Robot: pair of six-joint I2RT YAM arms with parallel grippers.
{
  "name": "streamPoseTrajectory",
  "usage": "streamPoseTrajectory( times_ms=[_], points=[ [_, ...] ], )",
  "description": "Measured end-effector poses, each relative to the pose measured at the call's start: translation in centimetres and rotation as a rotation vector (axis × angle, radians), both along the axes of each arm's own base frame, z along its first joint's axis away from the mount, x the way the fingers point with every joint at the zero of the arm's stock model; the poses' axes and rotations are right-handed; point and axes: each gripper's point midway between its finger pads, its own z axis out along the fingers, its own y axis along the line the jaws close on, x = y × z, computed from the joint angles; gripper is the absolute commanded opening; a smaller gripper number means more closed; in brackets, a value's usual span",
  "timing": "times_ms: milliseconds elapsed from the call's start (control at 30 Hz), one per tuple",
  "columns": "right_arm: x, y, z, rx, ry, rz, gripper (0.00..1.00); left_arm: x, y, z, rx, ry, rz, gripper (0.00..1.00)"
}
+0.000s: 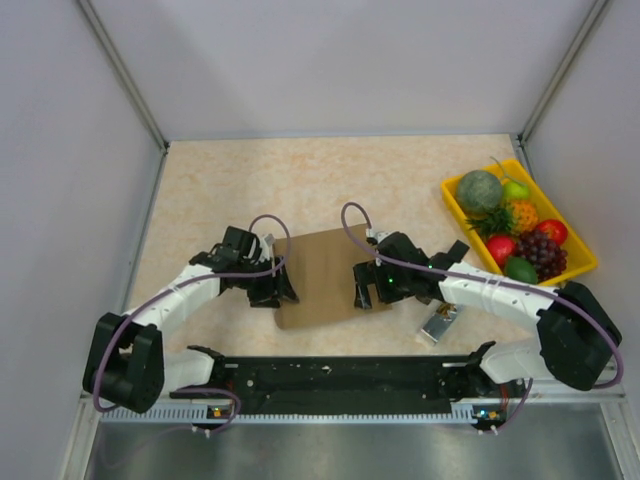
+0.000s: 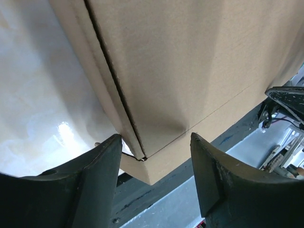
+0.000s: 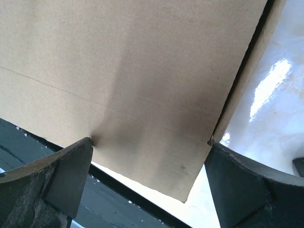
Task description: Fold the paper box
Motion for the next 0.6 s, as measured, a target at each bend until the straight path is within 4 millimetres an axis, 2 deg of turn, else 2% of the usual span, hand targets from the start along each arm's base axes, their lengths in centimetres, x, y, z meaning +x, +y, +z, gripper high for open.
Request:
streamPoseTrajectory(
  times_ms=[233,367,600],
  points=[
    [0.6,-0.6,0.9,-0.044,-0.029,0.043,0.99,-0.8,-0.8,0.7,-0.051,0.054,-0.020,0.65],
    [1.2,-1.3,1.1,-0.054,-0.035,0.050,0.99,-1.7,-0.3,0.5,-0.022,0.101,-0.016,0.66],
    [1.2,-1.3,1.3,-0.050,-0.023,0.081,0.99,-0.7,0.7,2.0,0.033,0.024,0.038,0.64]
  ],
)
